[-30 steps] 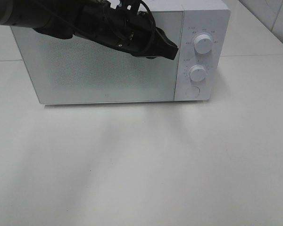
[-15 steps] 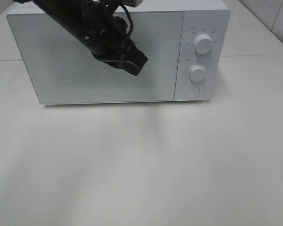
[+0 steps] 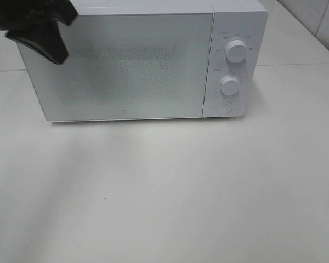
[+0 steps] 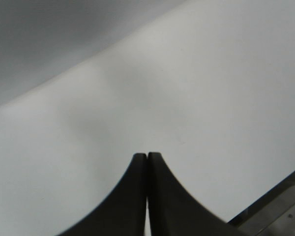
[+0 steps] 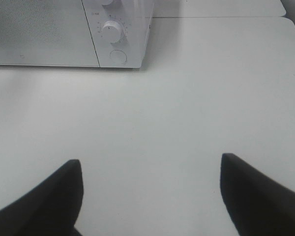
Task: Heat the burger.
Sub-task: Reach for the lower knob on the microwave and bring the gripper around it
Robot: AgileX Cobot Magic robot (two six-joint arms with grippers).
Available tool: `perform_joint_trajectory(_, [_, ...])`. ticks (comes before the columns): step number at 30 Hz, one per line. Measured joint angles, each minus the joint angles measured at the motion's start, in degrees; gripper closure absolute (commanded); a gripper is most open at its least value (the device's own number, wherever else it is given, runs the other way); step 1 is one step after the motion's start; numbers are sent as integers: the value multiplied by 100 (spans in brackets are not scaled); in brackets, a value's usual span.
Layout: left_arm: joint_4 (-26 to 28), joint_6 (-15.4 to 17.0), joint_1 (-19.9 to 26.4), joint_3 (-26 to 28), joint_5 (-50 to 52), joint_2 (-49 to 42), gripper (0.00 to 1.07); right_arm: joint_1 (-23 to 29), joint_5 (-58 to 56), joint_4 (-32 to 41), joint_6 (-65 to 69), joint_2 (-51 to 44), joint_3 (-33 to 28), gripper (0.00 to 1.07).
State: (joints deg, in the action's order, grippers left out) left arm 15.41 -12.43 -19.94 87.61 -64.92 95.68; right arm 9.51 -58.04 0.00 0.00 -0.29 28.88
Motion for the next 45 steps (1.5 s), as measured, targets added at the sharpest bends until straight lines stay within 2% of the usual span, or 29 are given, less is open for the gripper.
perform_joint_trajectory(3, [-92,92,132,6,-92,-86,106,0,0,0,0,0,0,33])
perform_joint_trajectory(4, [-332,275,367,6,-281,-246,106,0,0,0,0,0,0,33])
perform_joint_trajectory(6, [-481,361,464,11,-361,-344,106,0,0,0,0,0,0,33])
perform_joint_trajectory(8, [-1031,579,625,11,-464,-751,106,0,0,0,0,0,0,33])
perform_joint_trajectory(11, [-1157,630,630,11,-476,-882,106,0,0,0,0,0,0,33])
perform_joint_trajectory(15, [-1450,825,630,-74,-470,-1621,106,0,0,0,0,0,0,33])
perform_joint_trajectory(16, [-1507,848,630,-309,-470,-2011,106,0,0,0,0,0,0,33])
perform_joint_trajectory(18, [-1541,859,630,-476,-470,-2217,106,0,0,0,0,0,0,33])
perform_joint_trajectory(19, [-1541,865,630,-848,-476,-2590,106,0,0,0,0,0,0,33])
perform_joint_trajectory(22, [-1541,865,630,-1089,-476,-2796,106,0,0,0,0,0,0,33])
perform_joint_trajectory(24, [-1541,865,630,-2034,-487,-3661,106,0,0,0,0,0,0,33])
perform_joint_trajectory(25, [-1541,865,630,-2034,-487,-3661,106,0,0,0,0,0,0,33])
perform_joint_trajectory(26, [-1541,865,630,-2292,-487,-3902,106,0,0,0,0,0,0,33])
perform_joint_trajectory(27, [-1541,865,630,-2779,-493,-4343,106,0,0,0,0,0,0,33])
perform_joint_trajectory(29, [-1541,865,630,-2962,-493,-4538,106,0,0,0,0,0,0,33])
perform_joint_trajectory(30, [-1541,865,630,-3352,-498,-4973,106,0,0,0,0,0,0,33])
perform_joint_trajectory(33, [-1541,865,630,-3552,-504,-5214,106,0,0,0,0,0,0,33])
perform_joint_trajectory(35, [-1541,865,630,-4211,-510,-6171,106,0,0,0,0,0,0,33])
perform_joint_trajectory(37, [-1541,865,630,-4320,-510,-6354,106,0,0,0,0,0,0,33])
perform_joint_trajectory(38, [-1541,865,630,-4521,-516,-6761,106,0,0,0,0,0,0,33])
perform_joint_trajectory(41, [-1541,865,630,-4618,-516,-6979,106,0,0,0,0,0,0,33])
perform_joint_trajectory(43, [-1541,865,630,-4887,-516,-7758,106,0,0,0,0,0,0,33])
perform_joint_trajectory(44, [-1541,865,630,-4887,-516,-7758,106,0,0,0,0,0,0,33])
perform_joint_trajectory(45, [-1541,865,630,-5002,-516,-8153,106,0,0,0,0,0,0,33])
